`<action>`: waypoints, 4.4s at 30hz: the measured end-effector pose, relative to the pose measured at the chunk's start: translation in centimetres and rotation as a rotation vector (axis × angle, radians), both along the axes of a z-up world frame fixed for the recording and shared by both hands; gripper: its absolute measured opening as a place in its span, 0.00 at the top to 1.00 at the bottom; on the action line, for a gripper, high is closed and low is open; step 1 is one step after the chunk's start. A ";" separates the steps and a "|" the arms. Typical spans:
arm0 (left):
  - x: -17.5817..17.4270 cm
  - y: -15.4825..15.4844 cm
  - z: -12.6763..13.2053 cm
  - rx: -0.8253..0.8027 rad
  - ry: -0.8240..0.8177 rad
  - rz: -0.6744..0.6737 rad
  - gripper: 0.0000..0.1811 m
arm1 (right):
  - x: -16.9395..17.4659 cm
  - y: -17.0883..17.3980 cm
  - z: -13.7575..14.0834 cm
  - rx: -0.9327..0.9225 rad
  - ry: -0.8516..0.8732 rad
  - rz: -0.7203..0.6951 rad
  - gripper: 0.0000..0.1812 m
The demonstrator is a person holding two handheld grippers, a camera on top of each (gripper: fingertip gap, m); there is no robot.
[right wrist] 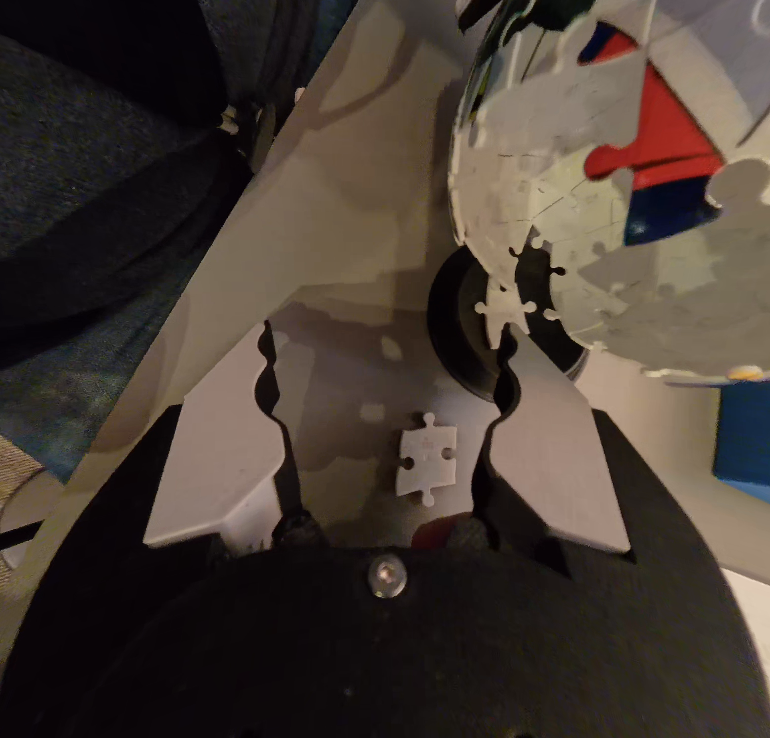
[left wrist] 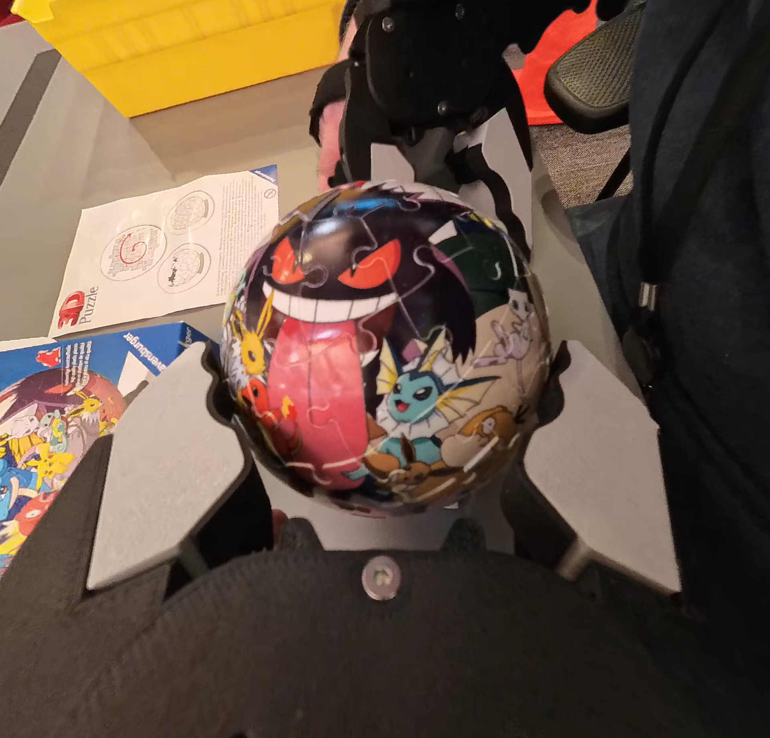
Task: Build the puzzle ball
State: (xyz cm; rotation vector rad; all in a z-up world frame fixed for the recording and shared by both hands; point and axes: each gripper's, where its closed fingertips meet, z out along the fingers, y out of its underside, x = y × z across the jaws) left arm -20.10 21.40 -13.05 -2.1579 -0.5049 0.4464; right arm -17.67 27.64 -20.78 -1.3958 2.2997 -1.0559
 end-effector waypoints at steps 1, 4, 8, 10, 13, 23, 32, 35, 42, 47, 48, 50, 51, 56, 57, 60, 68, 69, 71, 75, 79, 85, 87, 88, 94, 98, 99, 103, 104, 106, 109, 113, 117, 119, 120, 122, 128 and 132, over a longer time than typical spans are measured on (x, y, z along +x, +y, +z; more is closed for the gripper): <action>-0.1 0.0 0.0 -0.002 -0.003 0.001 0.21 | 0.2 0.1 -0.2 0.022 -0.024 0.002 0.41; 0.0 0.2 0.0 0.001 -0.013 0.003 0.21 | 0.5 0.1 -0.6 0.072 -0.065 -0.005 0.38; 0.2 0.5 -0.3 0.002 -0.024 0.000 0.21 | 0.9 0.0 -0.7 0.090 -0.064 -0.004 0.36; 0.1 0.4 -0.5 0.002 -0.027 0.005 0.21 | 1.2 -0.1 -0.7 0.094 -0.061 0.000 0.36; 0.0 0.2 -0.6 0.006 -0.030 0.018 0.21 | 1.5 -0.2 -0.6 0.111 -0.077 -0.017 0.36; 0.2 0.4 -0.7 -0.011 -0.047 0.038 0.21 | 2.9 -0.6 0.1 0.146 -0.175 -0.110 0.36; 0.5 0.0 -0.5 -0.017 -0.044 0.042 0.21 | 2.5 -0.6 0.0 0.143 -0.166 -0.115 0.37; 0.6 0.0 -0.5 -0.012 -0.042 0.045 0.21 | 2.7 -0.6 -0.1 0.139 -0.154 -0.108 0.35; 0.9 0.6 -0.7 -0.011 -0.041 0.033 0.21 | 3.2 -0.6 -0.1 0.134 -0.155 -0.083 0.35; 0.6 0.7 -0.7 -0.022 -0.052 0.019 0.21 | 3.1 -0.5 0.1 0.130 -0.169 -0.077 0.36; 0.5 0.7 -0.8 -0.027 -0.056 0.016 0.21 | 3.1 -0.6 0.0 0.129 -0.164 -0.078 0.36; 0.4 0.7 -0.8 -0.032 -0.064 0.010 0.21 | 3.1 -0.5 0.0 0.126 -0.163 -0.076 0.36; 0.4 0.8 -0.9 -0.036 -0.068 0.007 0.21 | 3.1 -0.5 0.1 0.120 -0.164 -0.073 0.36; 0.2 1.1 -1.0 -0.064 -0.092 -0.015 0.21 | 2.6 -0.1 0.3 0.101 -0.163 -0.073 0.36; 0.1 1.1 -1.0 -0.069 -0.095 -0.018 0.21 | 2.4 0.0 0.3 0.103 -0.164 -0.071 0.36; -0.1 1.2 -1.1 -0.081 -0.103 -0.026 0.21 | 1.9 0.8 0.4 0.103 -0.162 -0.059 0.37; -0.4 1.6 -1.2 -0.092 -0.132 -0.013 0.21 | 1.2 2.4 1.2 0.079 -0.206 -0.058 0.37; -0.5 1.6 -1.2 -0.089 -0.141 -0.002 0.21 | 1.1 2.4 1.3 0.073 -0.209 -0.063 0.38; -0.5 1.7 -1.3 -0.082 -0.154 0.018 0.21 | 1.0 2.6 1.2 0.072 -0.215 -0.066 0.38; -0.7 1.5 -1.4 -0.091 -0.158 0.068 0.21 | 1.2 2.8 1.3 0.060 -0.214 -0.051 0.38; -0.8 1.5 -1.4 -0.112 -0.147 0.085 0.21 | 1.4 3.0 1.5 0.049 -0.223 -0.038 0.39; -0.8 1.6 -1.5 -0.138 -0.139 0.066 0.21 | 1.5 3.0 1.6 0.047 -0.232 -0.035 0.39; -0.8 1.7 -1.6 -0.148 -0.141 0.055 0.21 | 1.5 3.0 1.6 0.046 -0.233 -0.032 0.39; -0.9 1.7 -1.6 -0.150 -0.142 0.052 0.21 | 1.6 3.0 1.6 0.046 -0.235 -0.031 0.39; -1.0 1.8 -1.7 -0.160 -0.154 0.060 0.21 | 1.6 3.1 1.7 0.042 -0.243 -0.026 0.39; -0.9 2.0 -1.7 -0.158 -0.158 0.067 0.21 | 1.6 3.1 1.8 0.041 -0.246 -0.025 0.39; -0.9 2.0 -1.7 -0.162 -0.158 0.066 0.21 | 1.6 3.1 1.8 0.041 -0.245 -0.024 0.39; -0.9 2.0 -1.8 -0.173 -0.151 0.065 0.21 | 1.7 3.1 1.8 0.037 -0.245 -0.024 0.39; -1.0 2.0 -1.8 -0.177 -0.151 0.064 0.21 | 1.6 3.0 1.9 0.035 -0.246 -0.025 0.39; -1.0 2.0 -1.8 -0.188 -0.152 0.063 0.21 | 1.6 3.0 2.0 0.027 -0.249 -0.026 0.39; -0.9 2.1 -1.8 -0.201 -0.150 0.059 0.21 | 1.4 3.1 2.1 0.022 -0.246 -0.026 0.38; -1.1 2.2 -1.9 -0.208 -0.146 0.054 0.21 | 1.3 3.1 2.1 0.023 -0.246 -0.027 0.38; -1.1 2.3 -1.9 -0.225 -0.145 0.046 0.21 | 1.4 3.2 2.2 0.021 -0.245 -0.024 0.38; -1.0 2.3 -1.9 -0.230 -0.145 0.044 0.21 | 1.4 3.3 2.2 0.020 -0.245 -0.022 0.38; -1.0 2.2 -1.9 -0.226 -0.147 0.043 0.21 | 1.4 3.2 2.3 0.018 -0.244 -0.023 0.38; -0.9 2.1 -1.9 -0.219 -0.155 0.036 0.21 | 1.4 3.2 2.3 0.018 -0.248 -0.027 0.38; -0.7 1.8 -1.9 -0.188 -0.160 -0.004 0.21 | 1.7 2.7 2.3 0.012 -0.244 -0.038 0.34; -0.6 1.8 -1.9 -0.188 -0.154 -0.033 0.21 | 2.3 2.4 2.1 0.018 -0.231 -0.027 0.30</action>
